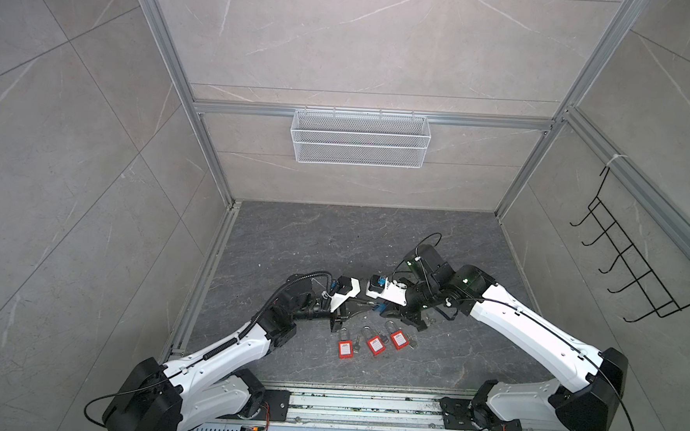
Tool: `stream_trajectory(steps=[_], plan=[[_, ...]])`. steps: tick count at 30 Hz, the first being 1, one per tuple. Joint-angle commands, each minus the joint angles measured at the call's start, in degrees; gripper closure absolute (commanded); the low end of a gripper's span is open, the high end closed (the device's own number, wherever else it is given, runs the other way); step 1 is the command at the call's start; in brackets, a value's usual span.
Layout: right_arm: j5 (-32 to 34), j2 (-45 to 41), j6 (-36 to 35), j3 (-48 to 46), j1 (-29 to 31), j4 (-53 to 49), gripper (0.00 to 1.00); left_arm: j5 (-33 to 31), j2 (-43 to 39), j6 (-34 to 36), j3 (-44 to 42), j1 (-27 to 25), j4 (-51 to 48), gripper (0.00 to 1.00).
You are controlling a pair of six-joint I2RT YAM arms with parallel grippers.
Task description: Lock with the key
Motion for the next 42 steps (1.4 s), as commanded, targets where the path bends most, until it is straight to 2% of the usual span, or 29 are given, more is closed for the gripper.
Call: stream_trajectory(steps=[1,6,11,13,16,19,25,31,35,42], plan=[[-16.9,0.1,2.8,6.2,0.9,24.1,1.00,3.0,1.8,2.0,0.4,-3.1,-0.3,1.00],[-15.8,3.7,-3.0,10.6,0.9,19.5,1.00,2.6,3.6,1.3,0.7,-3.7,2.1,1.00],[-14.1,5.0,-5.9,12.8,0.9,19.6,1.00,3.0,5.1,3.3,2.4,-3.9,-1.1,1.00],[-14.0,5.7,-6.9,14.4,0.8,18.4,1.00,2.7,5.1,6.0,3.3,-4.0,-4.1,1.00],[-16.6,7.0,-7.1,16.6,-0.5,17.0,1.00,0.5,4.9,11.2,4.3,-4.8,-8.1,1.00],[-19.2,7.8,-6.0,17.4,-1.4,18.3,1.00,-0.2,5.3,12.3,4.6,-5.4,-8.1,1.00],[-20.8,8.4,-5.9,17.2,-2.3,19.6,1.00,-0.3,8.8,3.2,2.9,-4.9,3.7,1.00],[-25.6,8.2,-5.2,17.4,-4.3,18.6,1.00,0.3,11.5,1.9,4.8,-4.6,0.8,1.00],[-25.0,8.2,-6.7,18.0,-4.3,17.8,1.00,-0.2,14.0,-1.9,4.2,-4.1,6.1,1.00],[-27.9,11.4,-4.1,22.0,-4.4,14.8,1.00,-2.0,17.4,2.4,5.1,-4.6,9.5,1.00]])
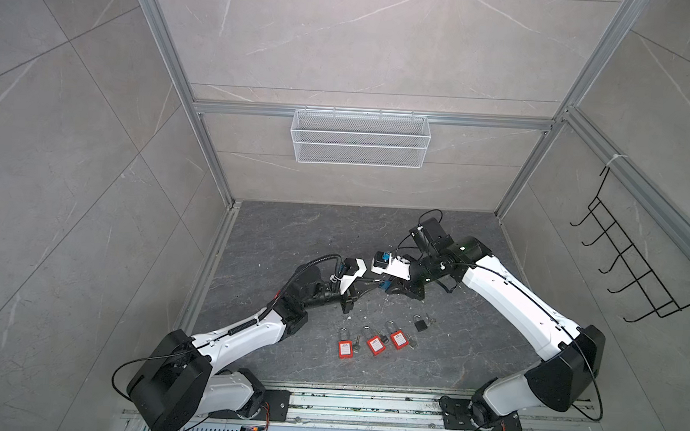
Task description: Lock with the key
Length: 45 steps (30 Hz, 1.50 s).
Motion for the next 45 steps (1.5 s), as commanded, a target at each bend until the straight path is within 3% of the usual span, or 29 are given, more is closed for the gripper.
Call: stream_trajectory(steps=[1,6,10,15,17,22,26,32,45], plan=[[-25.8,0.4,7.3,8.4,4.6,22.8,1.00,5.4,4.9,6.7,0.4,-5.3,-3.2,1.00],[-27.8,1.2,8.6,9.4,4.1,23.3,1.00,5.6,5.9,12.4,2.5,-7.1,-7.9,1.00],[-24.9,1.2,6.2,9.6,4.0,19.7,1.00,4.5,5.8,7.3,0.7,-6.4,-2.5,1.00],[-17.6,-0.5,3.9,7.5,2.9,15.2,1.00,6.9,2.5,0.6,0.4,-0.9,-3.6,1.00],[-15.4,-1.4,3.6,6.0,2.5,13.9,0.89,8.9,0.8,0.6,1.5,1.2,-6.9,1.00],[-11.0,-6.2,3.8,0.0,1.3,13.4,0.51,12.7,-2.4,1.4,5.0,5.7,-14.6,1.00],[-8.3,-10.7,3.4,-4.3,0.5,10.8,0.42,14.0,-3.8,2.3,6.9,8.4,-18.2,1.00],[-8.2,-16.0,4.5,-8.8,-0.2,5.9,0.42,14.3,-5.6,4.1,8.4,8.9,-21.2,1.00],[-8.5,-8.8,4.3,-8.3,-2.9,2.6,0.65,18.9,-9.3,8.8,9.3,8.8,-29.0,1.00]])
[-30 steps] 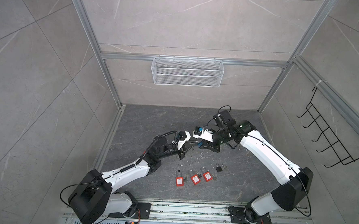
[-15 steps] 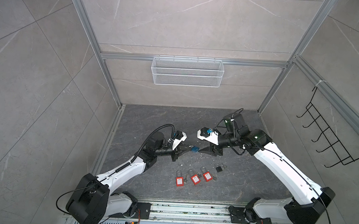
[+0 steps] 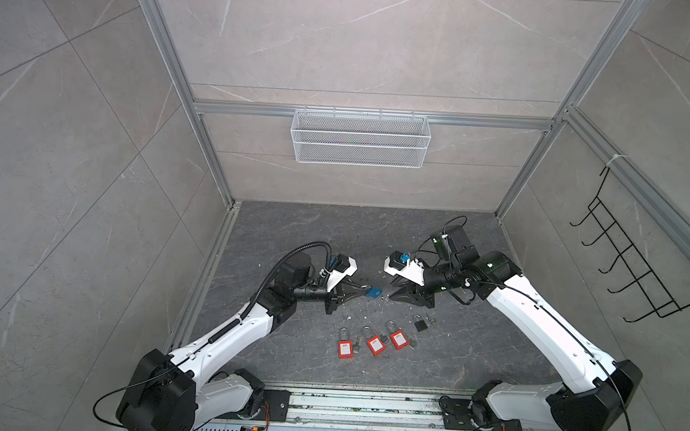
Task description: Lock with the key
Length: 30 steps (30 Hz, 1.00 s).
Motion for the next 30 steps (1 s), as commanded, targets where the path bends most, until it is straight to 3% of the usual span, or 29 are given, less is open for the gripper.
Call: stream_trajectory(steps=[1,5,13,21,30], plan=[[-1.8,2.7,-1.3,0.3,-0.3,-2.9,0.66,3.1,-2.1,3.1,3.3,0.0,-0.7,1.00],[-4.3,4.9,-5.5,1.0,-0.3,-7.0,0.68,3.1,-2.1,3.3,3.7,0.0,-1.1,1.00],[-2.5,5.7,-6.4,0.0,-0.2,-6.0,0.69,4.5,-0.9,3.7,5.1,-0.3,-1.3,1.00],[-3.0,6.1,-8.1,0.3,-0.2,-4.9,0.78,5.2,0.1,5.2,6.6,-0.8,-3.6,1.00],[-2.5,6.5,-9.9,1.0,-0.3,-5.5,0.82,5.5,0.7,6.6,7.5,-1.2,-5.2,1.00]])
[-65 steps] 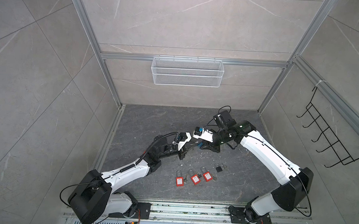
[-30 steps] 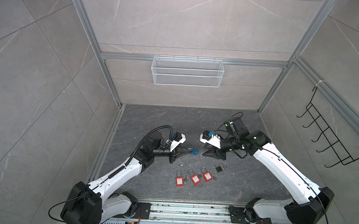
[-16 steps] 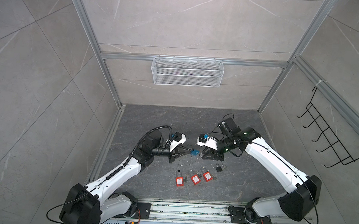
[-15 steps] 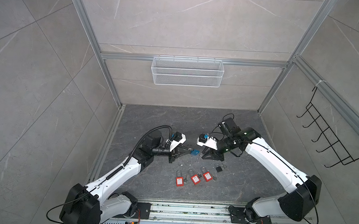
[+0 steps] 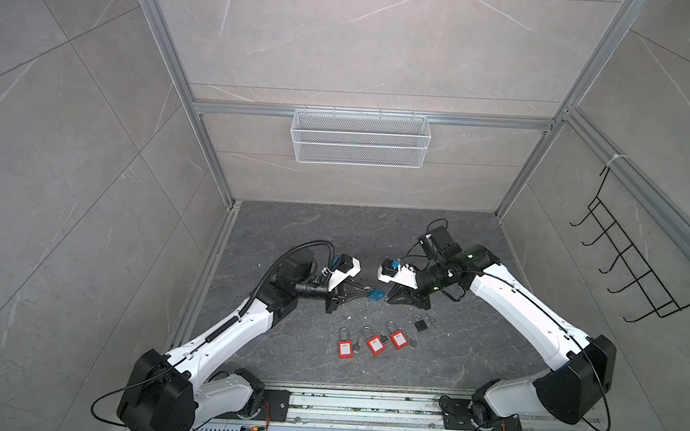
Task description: Lock with the key
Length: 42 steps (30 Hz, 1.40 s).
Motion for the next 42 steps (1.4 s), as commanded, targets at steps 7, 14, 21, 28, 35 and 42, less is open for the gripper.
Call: stream_trajectory(steps=[7,14,21,28,35,42], plan=[[-1.1,1.8,-2.4,1.9,-0.1,-1.8,0.92,2.9,0.1,3.5,3.8,-0.6,-1.1,1.00],[-3.0,2.0,-3.0,1.9,-0.1,-2.0,0.95,2.8,0.5,3.9,4.3,-0.7,-1.3,1.00],[-2.5,1.0,-2.6,0.8,-0.1,-0.1,0.86,3.4,1.2,4.0,4.8,-0.8,-1.4,1.00],[-3.2,0.4,-3.1,0.2,-0.1,0.4,0.92,3.7,1.6,4.0,5.0,-0.7,-1.4,1.00],[-1.6,0.4,-4.6,-0.7,-0.1,-1.3,1.00,2.8,1.2,4.5,5.4,-0.8,-2.2,1.00],[2.6,-0.6,-5.6,-3.2,-0.1,-1.4,1.00,2.4,0.8,6.0,6.5,-0.6,-3.9,1.00]])
